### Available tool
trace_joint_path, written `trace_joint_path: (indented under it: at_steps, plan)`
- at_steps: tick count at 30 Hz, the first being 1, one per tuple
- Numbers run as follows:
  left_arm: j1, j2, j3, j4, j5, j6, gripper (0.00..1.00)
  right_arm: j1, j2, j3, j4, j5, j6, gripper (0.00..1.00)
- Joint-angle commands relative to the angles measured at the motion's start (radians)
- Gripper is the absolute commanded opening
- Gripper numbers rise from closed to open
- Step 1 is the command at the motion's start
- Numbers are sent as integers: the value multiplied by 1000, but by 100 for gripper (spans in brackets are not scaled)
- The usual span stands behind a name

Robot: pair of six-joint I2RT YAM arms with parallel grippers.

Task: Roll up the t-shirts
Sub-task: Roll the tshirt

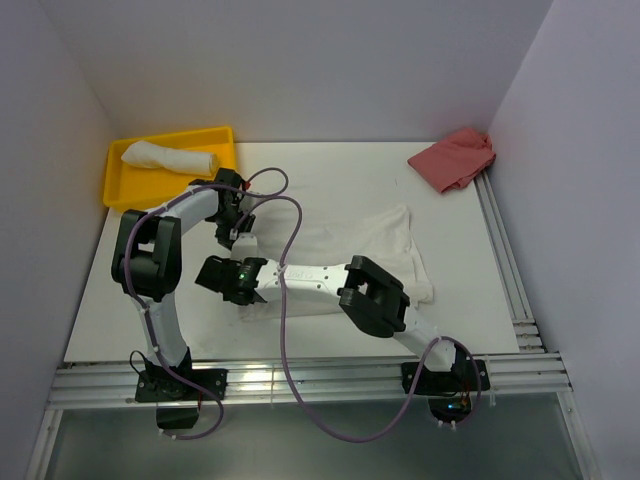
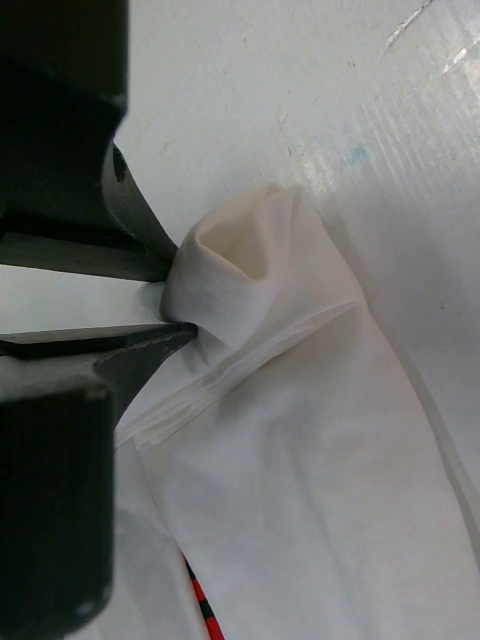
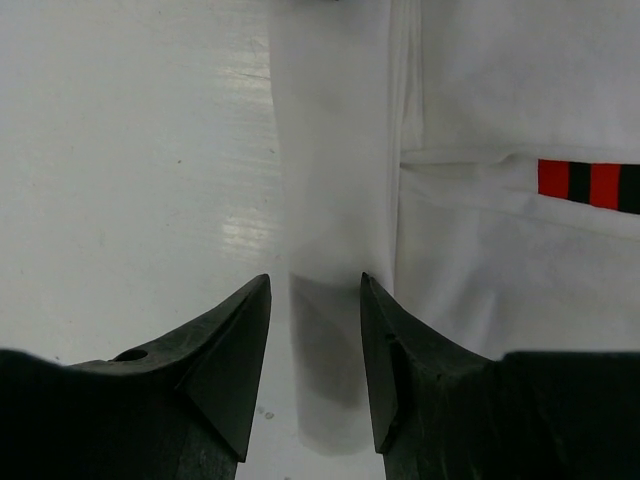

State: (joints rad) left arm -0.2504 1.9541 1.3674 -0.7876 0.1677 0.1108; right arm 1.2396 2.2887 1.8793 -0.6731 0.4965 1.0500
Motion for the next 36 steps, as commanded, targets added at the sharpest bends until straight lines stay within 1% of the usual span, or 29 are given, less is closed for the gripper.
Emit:
trace_joint_path:
  at_steps: [1, 11, 14, 18, 20, 21, 22, 24, 25, 27, 28, 29, 31, 32, 33, 34, 35, 36]
  plan:
    - [-7, 14, 18, 34, -23, 6, 29, 8, 9, 15, -54, 8, 27, 49]
    - [-10, 20, 21, 34, -22, -2, 32, 24, 48, -3, -86, -41, 42, 51]
    - [-10, 19, 22, 36, -17, -2, 36, 26, 74, 15, -112, -53, 45, 51]
    - [-10, 12, 32, 33, -8, 1, 49, 27, 95, 23, -131, -70, 53, 51]
    - [-10, 9, 47, 28, 3, 6, 52, 24, 98, 17, -126, -79, 53, 49]
    - [-10, 9, 55, 22, 6, 6, 55, 24, 95, 6, -120, -88, 53, 42]
    - [-10, 9, 62, 16, 10, 7, 56, 24, 92, 0, -112, -93, 51, 39]
    - [-9, 9, 91, 7, 22, 10, 60, 20, 71, -35, -66, -108, 39, 35]
    - [-7, 9, 102, -8, 27, 10, 61, 18, 58, -52, -48, -125, 38, 29]
    - [0, 12, 142, -25, 50, 10, 64, 11, 13, -121, 33, -147, 24, 24]
    - [5, 12, 157, -33, 61, 15, 65, 3, -7, -149, 64, -170, 22, 23]
    - [8, 12, 185, -53, 70, 15, 66, -2, -26, -178, 135, -183, 15, 23]
    - [22, 6, 211, -68, 96, 23, 68, -20, -92, -281, 220, -213, 15, 23]
    - [28, 6, 234, -85, 105, 23, 69, -26, -113, -319, 319, -254, 16, 23]
    - [40, 5, 246, -94, 130, 27, 69, -34, -158, -397, 370, -272, 21, 22]
    - [46, 6, 257, -105, 144, 30, 69, -48, -179, -435, 476, -295, 25, 22]
    - [52, 3, 271, -117, 157, 30, 69, -55, -198, -512, 528, -335, 39, 22]
    - [65, 2, 274, -121, 170, 32, 69, -63, -231, -549, 582, -355, 48, 21]
